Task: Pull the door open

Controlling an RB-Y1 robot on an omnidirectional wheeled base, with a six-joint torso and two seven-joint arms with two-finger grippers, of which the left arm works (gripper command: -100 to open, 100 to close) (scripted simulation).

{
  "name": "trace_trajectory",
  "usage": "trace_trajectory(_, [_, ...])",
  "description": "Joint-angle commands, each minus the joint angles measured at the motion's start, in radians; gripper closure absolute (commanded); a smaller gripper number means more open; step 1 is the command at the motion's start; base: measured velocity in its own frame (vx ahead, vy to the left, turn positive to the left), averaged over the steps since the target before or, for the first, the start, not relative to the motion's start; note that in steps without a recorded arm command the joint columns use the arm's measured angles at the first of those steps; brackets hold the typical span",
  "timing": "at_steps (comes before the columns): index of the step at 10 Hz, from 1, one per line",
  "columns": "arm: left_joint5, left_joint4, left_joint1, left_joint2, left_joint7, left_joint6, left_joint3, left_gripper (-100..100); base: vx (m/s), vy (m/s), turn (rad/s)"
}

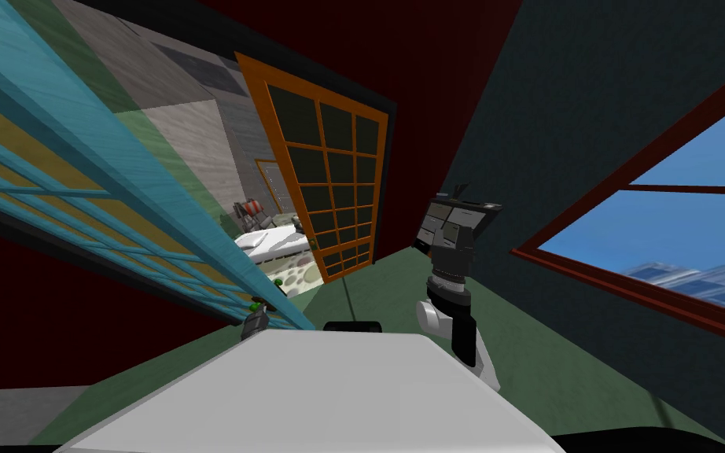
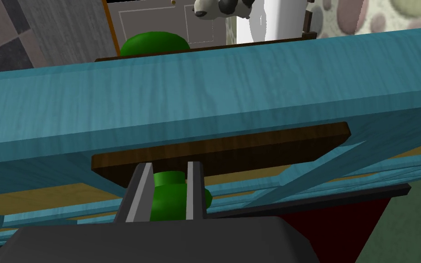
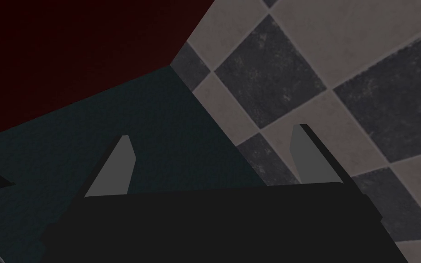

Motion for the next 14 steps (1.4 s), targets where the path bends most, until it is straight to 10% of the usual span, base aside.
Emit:
trace_trajectory(1, [0.014, 0.017, -0.003, 0.029, 0.002, 0.012, 0.029, 100, -0.002, 0.005, 0.026])
trace_trajectory(2, [0.002, 0.040, -0.030, 0.010, 0.040, -0.014, -0.013, 100, -0.056, -0.013, -0.073])
trace_trajectory(13, [0.015, 0.034, -0.057, 0.034, 0.256, -0.015, -0.084, 100, -0.073, 0.035, -0.056])
trace_trajectory(14, [0.018, -0.010, -0.059, 0.026, 0.266, -0.017, -0.104, -100, -0.086, 0.011, -0.096])
